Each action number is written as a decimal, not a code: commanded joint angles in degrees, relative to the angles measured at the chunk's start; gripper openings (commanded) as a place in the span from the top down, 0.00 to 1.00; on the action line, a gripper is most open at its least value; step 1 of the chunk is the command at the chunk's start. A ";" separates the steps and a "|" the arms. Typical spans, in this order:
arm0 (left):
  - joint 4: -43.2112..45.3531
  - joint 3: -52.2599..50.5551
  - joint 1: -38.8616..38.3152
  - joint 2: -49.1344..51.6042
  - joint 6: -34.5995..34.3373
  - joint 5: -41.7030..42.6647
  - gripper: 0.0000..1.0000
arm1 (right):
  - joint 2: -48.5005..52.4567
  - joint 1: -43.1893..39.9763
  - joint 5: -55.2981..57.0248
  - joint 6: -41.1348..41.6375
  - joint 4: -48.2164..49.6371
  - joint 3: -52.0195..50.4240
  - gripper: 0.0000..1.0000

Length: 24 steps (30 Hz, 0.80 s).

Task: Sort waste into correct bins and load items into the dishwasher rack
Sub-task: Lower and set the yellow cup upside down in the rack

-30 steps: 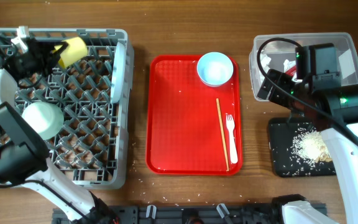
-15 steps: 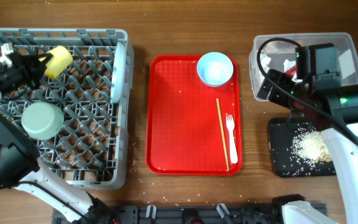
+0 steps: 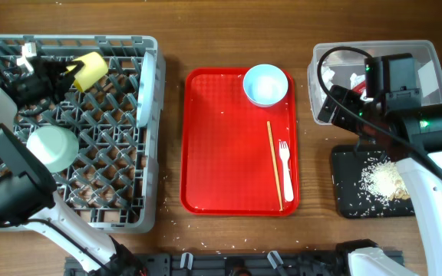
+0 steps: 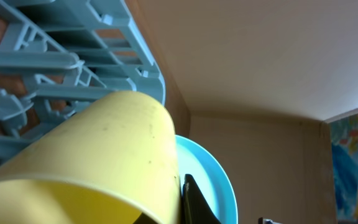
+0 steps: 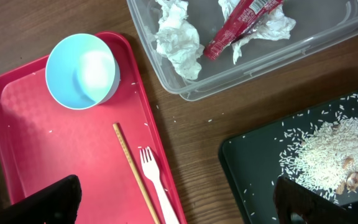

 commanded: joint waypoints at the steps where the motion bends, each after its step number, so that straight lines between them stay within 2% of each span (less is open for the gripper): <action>1: -2.80 -0.09 1.55 1.03 2.54 -7.08 0.96 | -0.20 -0.09 0.74 -0.70 0.15 0.33 0.00; 10: -8.00 -0.09 4.15 1.01 2.75 -20.17 0.96 | -0.20 -0.09 0.74 -0.70 0.15 0.33 0.00; 12: -8.41 -0.09 4.70 1.01 2.75 -21.94 0.92 | -0.20 -0.09 0.74 -0.72 0.15 0.33 0.00; 15: -10.49 -0.09 5.51 1.01 2.78 -29.42 0.79 | -0.20 -0.09 0.74 -0.70 0.15 0.33 0.00; 18: -11.82 -0.09 5.57 1.01 2.78 -35.67 0.74 | -0.20 -0.09 0.74 -0.70 0.15 0.33 0.00; 24: -12.33 -0.07 5.60 -0.39 2.75 -35.80 0.79 | -0.20 -0.09 0.74 -0.70 0.15 0.33 0.00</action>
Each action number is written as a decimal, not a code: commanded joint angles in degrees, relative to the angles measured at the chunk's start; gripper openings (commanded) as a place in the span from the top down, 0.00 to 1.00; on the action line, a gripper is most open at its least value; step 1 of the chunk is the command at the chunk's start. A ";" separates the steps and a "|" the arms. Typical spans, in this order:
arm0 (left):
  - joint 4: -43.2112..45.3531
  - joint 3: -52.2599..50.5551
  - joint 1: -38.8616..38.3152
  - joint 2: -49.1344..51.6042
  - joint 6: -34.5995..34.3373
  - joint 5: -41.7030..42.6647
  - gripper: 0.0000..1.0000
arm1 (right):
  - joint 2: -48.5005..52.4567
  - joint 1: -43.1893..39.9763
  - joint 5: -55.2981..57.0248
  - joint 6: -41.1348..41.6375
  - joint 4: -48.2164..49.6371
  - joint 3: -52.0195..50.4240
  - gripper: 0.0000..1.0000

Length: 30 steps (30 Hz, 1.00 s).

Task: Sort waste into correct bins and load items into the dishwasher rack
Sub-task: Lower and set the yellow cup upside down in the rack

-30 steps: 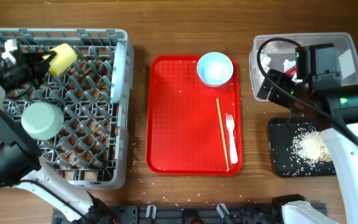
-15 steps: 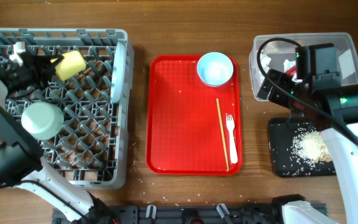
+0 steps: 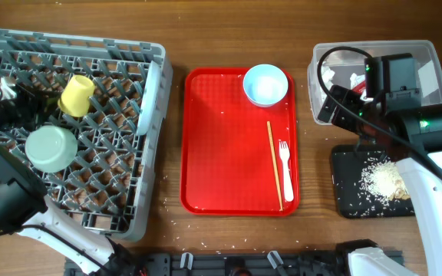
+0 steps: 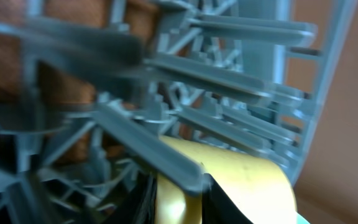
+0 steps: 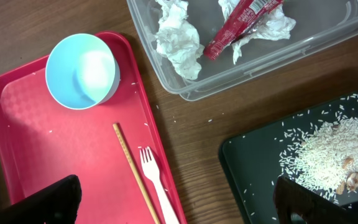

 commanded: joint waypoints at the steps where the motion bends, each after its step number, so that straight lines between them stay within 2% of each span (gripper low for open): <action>1: -0.72 -0.96 -0.61 -0.55 1.31 -3.85 0.79 | -0.20 -0.09 0.74 -0.70 0.13 0.33 0.00; 9: -0.96 -0.96 -0.63 -12.02 1.01 -4.55 0.81 | -0.20 -0.09 0.74 -0.70 0.13 0.33 0.00; 15: -2.73 -0.96 -0.63 -20.68 0.87 -13.99 0.77 | -0.20 -0.09 0.74 -0.70 0.13 0.33 0.00; 17: -3.30 -0.96 -0.79 -21.59 0.63 -14.21 0.96 | -0.20 -0.09 0.74 -0.70 0.13 0.33 0.00; 20: -2.86 -0.96 -3.93 -21.70 0.68 -9.73 0.96 | -0.20 -0.09 0.74 -0.70 0.13 0.33 0.00; 23: -1.03 -0.96 -9.44 -21.70 1.42 -10.54 0.96 | -0.20 -0.09 0.74 -0.70 0.13 0.33 0.00; 25: 0.50 -0.98 -14.95 -21.70 1.92 -17.03 0.96 | -0.20 -0.09 0.74 -0.72 0.13 0.33 0.00; 27: 1.36 -0.96 -20.11 -21.49 2.86 -27.26 0.96 | -0.20 -0.09 0.74 -0.72 0.13 0.33 0.00; 30: 2.10 -0.98 -25.40 -20.22 2.86 -38.86 0.96 | -0.20 -0.09 0.74 -0.68 0.13 0.33 0.00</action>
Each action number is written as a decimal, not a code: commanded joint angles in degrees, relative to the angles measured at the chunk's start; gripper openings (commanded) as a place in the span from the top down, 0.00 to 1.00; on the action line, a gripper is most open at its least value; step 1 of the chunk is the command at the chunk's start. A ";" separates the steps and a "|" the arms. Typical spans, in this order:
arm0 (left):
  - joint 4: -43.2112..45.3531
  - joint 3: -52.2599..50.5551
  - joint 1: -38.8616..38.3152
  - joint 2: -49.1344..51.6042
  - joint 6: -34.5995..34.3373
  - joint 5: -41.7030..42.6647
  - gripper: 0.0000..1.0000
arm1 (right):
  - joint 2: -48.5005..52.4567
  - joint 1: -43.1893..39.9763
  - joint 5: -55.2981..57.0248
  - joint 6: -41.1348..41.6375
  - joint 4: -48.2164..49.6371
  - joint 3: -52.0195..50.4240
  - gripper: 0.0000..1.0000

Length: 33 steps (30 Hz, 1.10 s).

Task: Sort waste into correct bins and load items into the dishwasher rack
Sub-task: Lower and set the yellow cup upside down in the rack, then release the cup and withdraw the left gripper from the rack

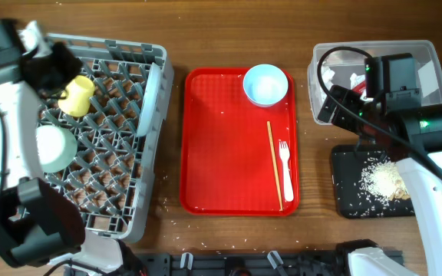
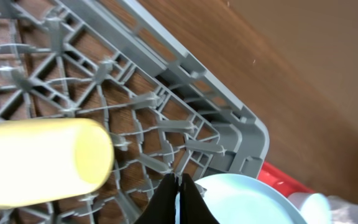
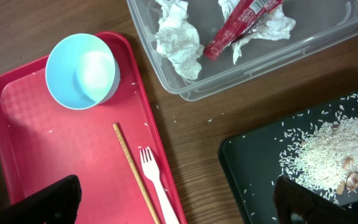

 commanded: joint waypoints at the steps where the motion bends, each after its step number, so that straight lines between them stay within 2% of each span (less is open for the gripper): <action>1: 0.79 -0.24 -4.74 1.31 1.44 -16.92 0.96 | -0.20 -0.09 0.74 -0.70 0.13 0.33 0.00; 7: -0.13 -0.24 -4.74 5.25 1.44 -22.62 0.96 | -0.20 -0.09 0.74 -0.70 0.13 0.33 0.00; 27: -3.34 -0.24 -2.93 7.96 2.86 -23.10 0.96 | -0.20 -0.09 0.74 -0.72 0.13 0.33 0.00; 33: -5.11 -0.24 2.01 7.21 -3.87 -23.08 0.96 | -0.20 -0.09 0.74 -0.70 0.13 0.33 0.00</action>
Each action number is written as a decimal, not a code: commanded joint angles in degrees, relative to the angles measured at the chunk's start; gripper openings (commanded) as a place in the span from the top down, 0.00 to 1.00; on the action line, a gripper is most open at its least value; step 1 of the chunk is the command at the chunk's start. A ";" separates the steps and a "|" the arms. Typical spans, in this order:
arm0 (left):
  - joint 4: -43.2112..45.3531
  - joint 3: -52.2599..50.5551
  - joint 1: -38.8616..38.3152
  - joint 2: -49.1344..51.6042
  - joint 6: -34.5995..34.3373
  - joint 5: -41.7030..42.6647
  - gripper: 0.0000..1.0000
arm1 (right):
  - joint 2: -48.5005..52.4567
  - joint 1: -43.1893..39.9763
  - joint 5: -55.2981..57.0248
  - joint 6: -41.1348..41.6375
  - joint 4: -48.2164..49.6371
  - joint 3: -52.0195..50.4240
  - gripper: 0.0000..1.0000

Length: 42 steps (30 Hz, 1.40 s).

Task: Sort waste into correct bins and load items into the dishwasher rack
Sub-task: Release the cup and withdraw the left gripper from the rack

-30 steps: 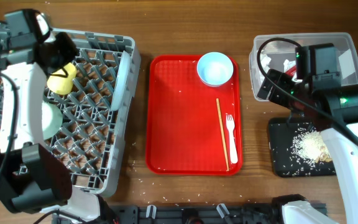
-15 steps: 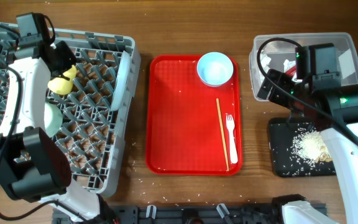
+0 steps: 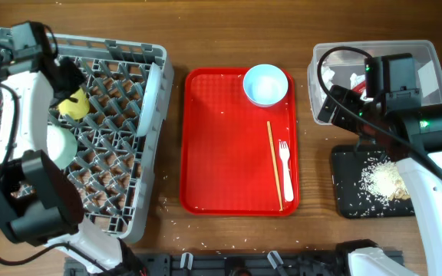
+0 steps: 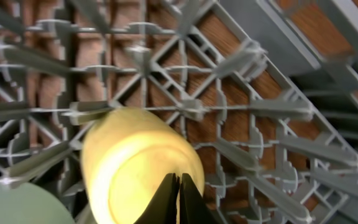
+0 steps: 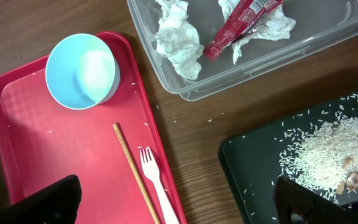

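Note:
The yellow cup point(image 4: 138, 155) lies in the grey dishwasher rack point(image 3: 148, 115) beside a pale green cup point(image 3: 58, 146). My left gripper point(image 4: 178, 177) is shut, its fingertips right over the yellow cup's rounded end, with nothing between them. The arm partly hides the yellow cup point(image 3: 74, 106) from overhead. A blue bowl point(image 5: 81, 70), a wooden chopstick point(image 5: 132, 168) and a white fork point(image 5: 156, 183) sit on the red tray point(image 3: 221, 153). My right gripper point(image 5: 173, 205) hangs open above the tray's right edge, holding nothing.
A clear bin point(image 5: 328, 46) at the right holds crumpled tissues point(image 5: 178, 38) and a red wrapper point(image 5: 241, 23). A black tray point(image 5: 260, 168) with spilled rice point(image 5: 325, 155) lies in front of it. Rice grains are scattered on the wood.
My left gripper, still shut, has moved from over the rack's far edge to right over the yellow cup. The cup has shifted slightly. The right arm has not moved.
The yellow cup was at my left gripper's fingers above the rack's far left. Then it lay in the rack next to the green cup. My gripper then stood shut by the far edge, and now sits at the cup.

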 commanded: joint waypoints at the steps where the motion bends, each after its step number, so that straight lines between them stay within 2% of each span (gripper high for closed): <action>1: -1.84 -0.37 3.63 -0.28 -3.17 -1.29 0.96 | -0.20 -0.09 0.74 -0.70 0.13 0.33 0.00; 5: -3.43 -0.37 6.49 -2.58 -7.43 1.20 0.96 | -0.20 -0.09 0.74 -0.72 0.13 0.33 0.00; 10: -4.13 -0.35 8.09 -8.70 -7.43 8.48 0.96 | -0.20 -0.09 0.74 -0.70 0.13 0.33 0.00; 13: -9.88 -0.37 8.00 -14.71 -7.10 22.80 0.96 | -0.20 -0.09 0.74 -0.72 0.13 0.33 0.00; 15: -16.22 -0.37 7.96 -16.96 -4.46 27.19 0.96 | -0.20 -0.09 0.74 -0.72 0.13 0.33 0.00; 18: -27.15 -0.37 7.89 -18.80 -0.42 26.86 0.89 | -0.20 -0.09 0.74 -0.70 0.13 0.33 0.00; 20: -33.40 -0.42 7.87 -18.80 5.25 26.84 0.85 | -0.20 -0.09 0.74 -0.72 0.13 0.33 0.00; 24: -38.29 -1.46 7.63 -18.82 10.16 27.08 0.84 | -0.20 -0.09 0.74 -0.70 0.13 0.33 0.00; 27: -39.91 -1.51 7.63 -19.71 13.09 30.12 0.88 | -0.20 -0.09 0.74 -0.70 0.13 0.33 0.00; 29: -41.33 -1.51 7.63 -21.90 15.85 34.18 0.96 | -0.20 -0.09 0.74 -0.70 0.13 0.33 0.01; 32: -42.23 -1.57 5.79 -25.92 15.85 34.07 0.95 | -0.20 -0.09 0.74 -0.70 0.13 0.33 0.00; 34: -42.25 -1.57 3.50 -27.74 15.80 33.64 0.83 | -0.20 -0.09 0.74 -0.70 0.13 0.33 0.00; 35: -42.36 -1.57 1.90 -28.39 15.80 33.59 0.71 | -0.20 -0.09 0.74 -0.70 0.13 0.33 0.00; 37: -42.73 -1.57 -2.32 -28.79 15.80 33.59 0.64 | -0.20 -0.09 0.74 -0.70 0.13 0.33 0.00; 38: -42.64 -1.66 -4.70 -28.76 15.80 33.62 0.64 | -0.20 -0.09 0.74 -0.70 0.13 0.33 0.00; 41: -41.77 -4.17 -14.16 -28.79 15.34 33.66 0.90 | -0.20 -0.09 0.74 -0.70 0.13 0.33 0.00; 42: -41.51 -4.92 -16.11 -28.76 15.34 33.66 0.95 | -0.20 -0.09 0.74 -0.70 0.13 0.33 0.00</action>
